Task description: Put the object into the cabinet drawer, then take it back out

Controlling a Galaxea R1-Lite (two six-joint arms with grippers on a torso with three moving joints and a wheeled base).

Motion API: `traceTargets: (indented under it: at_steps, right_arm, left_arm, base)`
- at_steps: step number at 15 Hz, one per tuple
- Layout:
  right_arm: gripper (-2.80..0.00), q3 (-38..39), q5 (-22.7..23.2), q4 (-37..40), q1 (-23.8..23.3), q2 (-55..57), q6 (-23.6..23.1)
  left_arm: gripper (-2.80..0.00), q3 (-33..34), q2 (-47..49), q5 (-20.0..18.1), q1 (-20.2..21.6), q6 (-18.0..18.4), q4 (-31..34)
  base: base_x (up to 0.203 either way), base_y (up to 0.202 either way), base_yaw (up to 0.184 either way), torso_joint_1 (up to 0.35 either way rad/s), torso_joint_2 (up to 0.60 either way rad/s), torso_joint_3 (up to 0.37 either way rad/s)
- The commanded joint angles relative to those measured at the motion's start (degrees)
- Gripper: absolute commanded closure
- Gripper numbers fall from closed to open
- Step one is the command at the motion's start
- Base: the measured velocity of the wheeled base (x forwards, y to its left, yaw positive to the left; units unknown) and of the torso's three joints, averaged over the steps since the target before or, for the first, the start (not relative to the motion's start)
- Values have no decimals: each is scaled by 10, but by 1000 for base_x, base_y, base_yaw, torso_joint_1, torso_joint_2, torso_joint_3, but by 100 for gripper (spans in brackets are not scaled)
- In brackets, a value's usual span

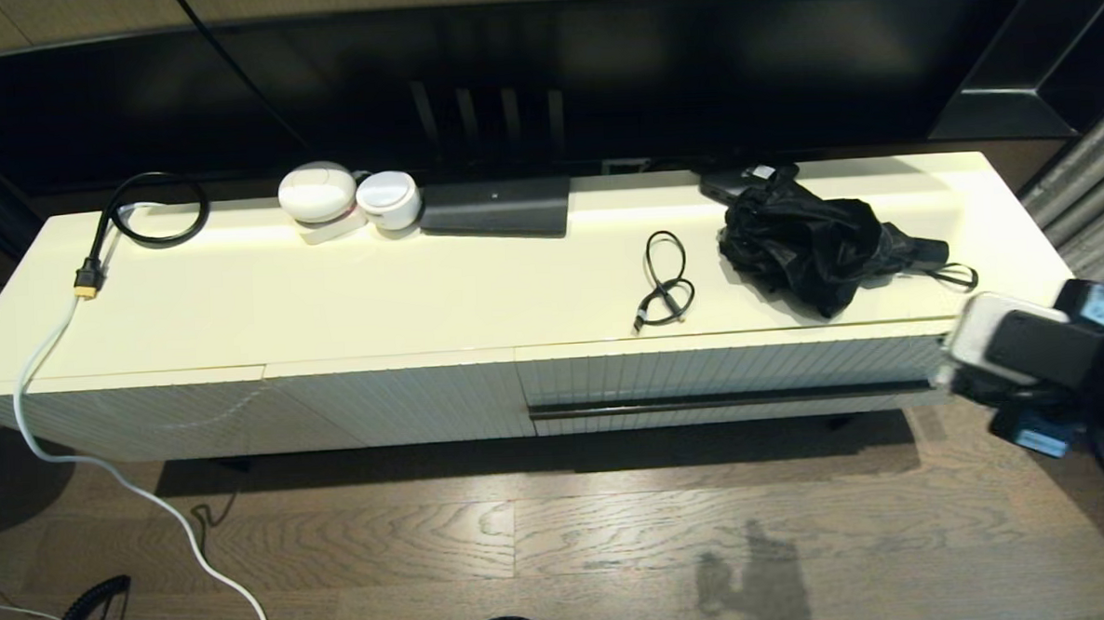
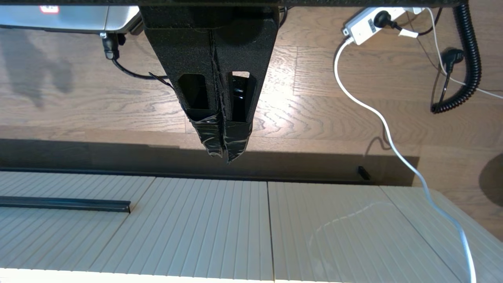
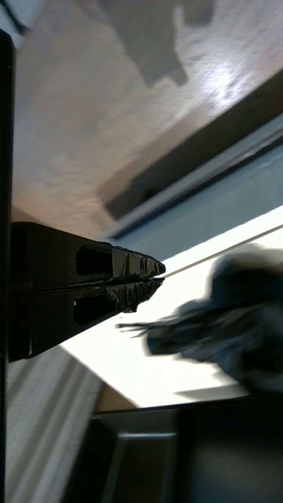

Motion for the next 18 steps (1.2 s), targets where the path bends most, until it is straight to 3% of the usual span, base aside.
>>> traceTargets:
  at_steps: [1, 4, 8, 11, 13, 16, 18]
  right_arm:
    - [0, -19, 0, 196, -46, -191, 27]
    - [0, -75, -5, 401, -110, -316, 175]
    - [0, -42, -9, 547, -130, -477, 303]
    - [0, 50, -8, 575, -140, -563, 416]
    - [0, 114, -7, 555, -138, -603, 459]
    - [0, 173, 6, 527, -130, -658, 498]
    - [0, 199, 46, 496, -128, -699, 516]
  left_arm:
    - [0, 0, 0, 0, 1, 0, 0]
    - [0, 0, 0, 0, 1, 0, 0]
    - [0, 0, 0, 0, 1, 0, 0]
    - [0, 0, 0, 0, 0, 0, 0]
    - [0, 0, 0, 0, 0, 0, 0]
    - [0, 0, 0, 0, 1, 0, 0]
    - [0, 0, 0, 0, 1, 0, 0]
  base:
    - [0, 0, 0, 0, 0, 0]
    - [0, 0, 0, 0, 0, 0]
    - [0, 0, 0, 0, 0, 0]
    - [0, 0, 0, 0, 0, 0]
    - [0, 0, 0, 0, 0, 0]
    - [0, 0, 0, 0, 0, 0]
    - [0, 0, 0, 0, 0, 0]
